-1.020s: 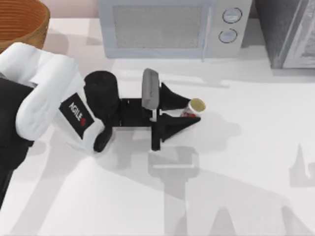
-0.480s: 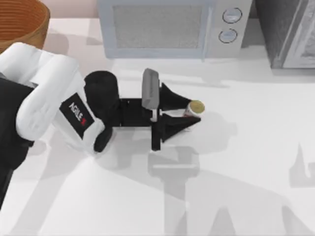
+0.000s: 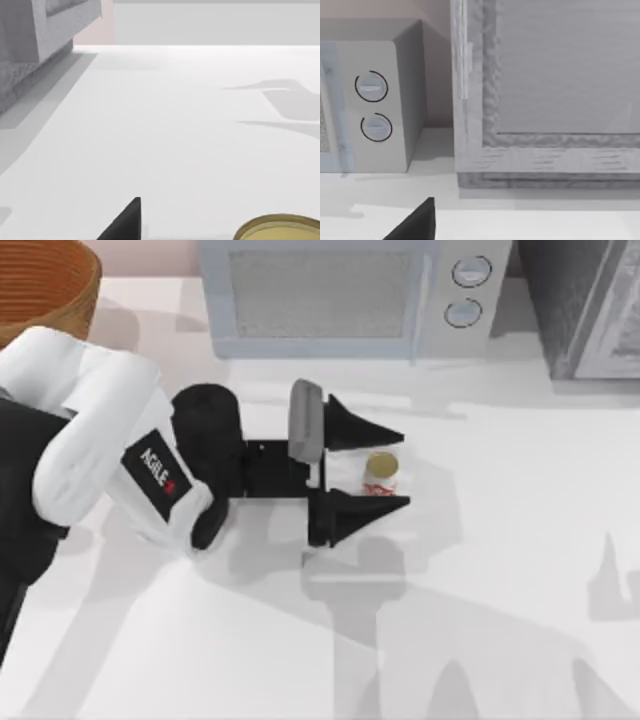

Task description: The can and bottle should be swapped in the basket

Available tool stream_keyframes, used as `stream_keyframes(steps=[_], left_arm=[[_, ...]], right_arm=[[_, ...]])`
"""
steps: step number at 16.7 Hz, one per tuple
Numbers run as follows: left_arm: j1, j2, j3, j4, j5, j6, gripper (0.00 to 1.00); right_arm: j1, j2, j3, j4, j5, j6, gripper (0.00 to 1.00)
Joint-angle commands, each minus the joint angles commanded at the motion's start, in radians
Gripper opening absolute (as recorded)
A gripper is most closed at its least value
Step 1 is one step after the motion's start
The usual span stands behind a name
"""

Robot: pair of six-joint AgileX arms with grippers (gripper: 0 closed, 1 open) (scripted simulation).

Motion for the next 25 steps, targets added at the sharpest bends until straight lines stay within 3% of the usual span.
stream_keyframes(steps=[8,12,17,25], left_arm=[[0.003,0.000,0.000,0.000,0.000,0.000,1.00],[0.042,-0.099,-0.071,-0.083,-0.067,-0.017,1.00],[0.137,-0.451,-0.249,-0.299,-0.259,-0.017,1.00],[0.302,-1.353,-0.654,-0.757,-0.678,-0.005,1.00]], right_arm=[[0.000,0.000,0.000,0.000,0.000,0.000,1.00],[0.000,0.000,0.000,0.000,0.000,0.000,1.00],[0.000,0.000,0.000,0.000,0.000,0.000,1.00],[0.000,0.000,0.000,0.000,0.000,0.000,1.00]])
